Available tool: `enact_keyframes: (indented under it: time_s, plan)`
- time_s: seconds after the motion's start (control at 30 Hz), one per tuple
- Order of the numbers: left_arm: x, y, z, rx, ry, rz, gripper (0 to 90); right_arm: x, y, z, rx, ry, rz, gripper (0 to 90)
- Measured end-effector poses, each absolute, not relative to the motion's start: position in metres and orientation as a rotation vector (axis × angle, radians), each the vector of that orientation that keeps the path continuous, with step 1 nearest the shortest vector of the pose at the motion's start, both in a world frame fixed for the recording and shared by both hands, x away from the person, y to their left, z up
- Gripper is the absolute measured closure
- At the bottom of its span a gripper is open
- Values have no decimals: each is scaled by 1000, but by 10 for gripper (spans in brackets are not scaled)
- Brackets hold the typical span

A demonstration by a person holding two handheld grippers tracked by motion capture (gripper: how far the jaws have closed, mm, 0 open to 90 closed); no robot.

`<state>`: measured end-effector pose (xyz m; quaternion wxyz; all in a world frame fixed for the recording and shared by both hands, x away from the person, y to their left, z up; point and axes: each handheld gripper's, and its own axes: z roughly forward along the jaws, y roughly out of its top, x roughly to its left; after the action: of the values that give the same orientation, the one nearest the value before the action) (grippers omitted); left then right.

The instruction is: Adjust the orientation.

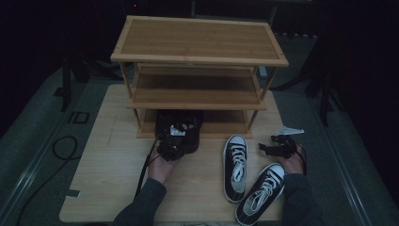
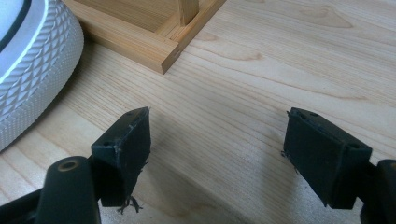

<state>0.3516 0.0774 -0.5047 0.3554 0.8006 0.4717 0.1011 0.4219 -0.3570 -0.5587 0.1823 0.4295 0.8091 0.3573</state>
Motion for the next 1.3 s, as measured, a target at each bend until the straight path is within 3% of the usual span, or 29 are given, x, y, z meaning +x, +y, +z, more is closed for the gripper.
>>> enact_keyframes:
  time_s: [1.3]
  plan:
    - [403,73,-506,2017,1346,327,861,422,-357,-559,1211,2284,1008,228]
